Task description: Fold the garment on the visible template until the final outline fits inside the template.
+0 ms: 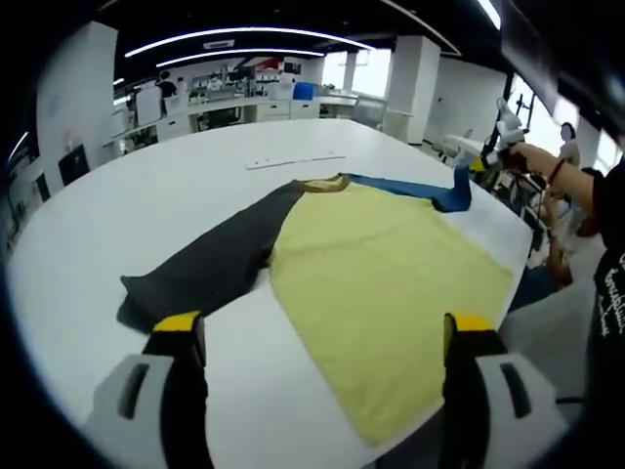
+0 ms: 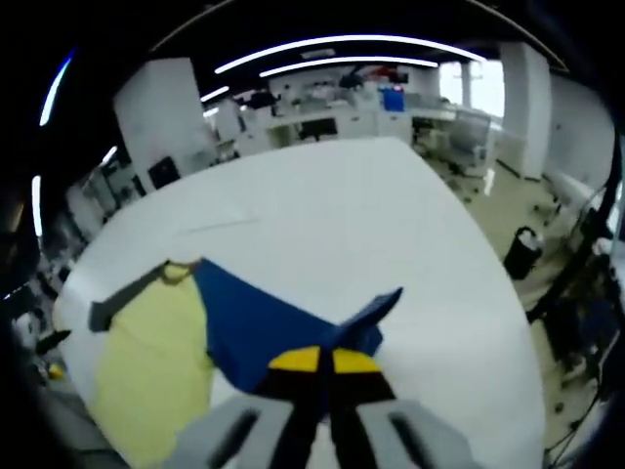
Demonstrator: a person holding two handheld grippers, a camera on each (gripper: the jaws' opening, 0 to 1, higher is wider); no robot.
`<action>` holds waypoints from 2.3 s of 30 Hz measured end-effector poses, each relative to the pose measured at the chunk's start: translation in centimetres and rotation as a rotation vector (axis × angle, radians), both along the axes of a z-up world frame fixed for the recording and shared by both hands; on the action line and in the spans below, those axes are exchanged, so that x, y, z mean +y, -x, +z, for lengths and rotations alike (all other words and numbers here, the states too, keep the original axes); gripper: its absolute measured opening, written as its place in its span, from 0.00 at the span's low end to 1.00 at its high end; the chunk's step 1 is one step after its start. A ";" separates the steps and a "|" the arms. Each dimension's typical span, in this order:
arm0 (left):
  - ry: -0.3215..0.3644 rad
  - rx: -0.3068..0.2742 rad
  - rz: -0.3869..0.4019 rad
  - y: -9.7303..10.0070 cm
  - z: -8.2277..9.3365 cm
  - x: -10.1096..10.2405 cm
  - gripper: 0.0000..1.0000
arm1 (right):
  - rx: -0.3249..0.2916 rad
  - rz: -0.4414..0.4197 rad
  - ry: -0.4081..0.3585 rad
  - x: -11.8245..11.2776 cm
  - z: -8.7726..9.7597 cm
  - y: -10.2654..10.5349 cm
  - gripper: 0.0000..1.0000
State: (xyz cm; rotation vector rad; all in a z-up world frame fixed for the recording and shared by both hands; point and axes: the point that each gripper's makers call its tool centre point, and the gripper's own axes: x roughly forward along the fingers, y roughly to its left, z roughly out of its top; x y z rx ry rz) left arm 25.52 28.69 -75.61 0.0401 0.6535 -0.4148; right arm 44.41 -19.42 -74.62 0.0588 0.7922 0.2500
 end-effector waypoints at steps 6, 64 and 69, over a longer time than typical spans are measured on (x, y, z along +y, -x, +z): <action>-0.006 -0.011 -0.006 0.0 0.0 0.0 0.99 | -0.009 0.053 -0.001 2.3 0.6 -0.9 0.00; -0.036 -0.080 0.027 0.7 0.6 0.9 0.99 | 0.000 0.380 -0.036 24.7 1.3 -4.5 0.00; -0.042 -0.084 0.037 1.1 0.9 1.5 0.99 | -0.004 0.409 -0.030 26.8 1.4 -4.2 0.00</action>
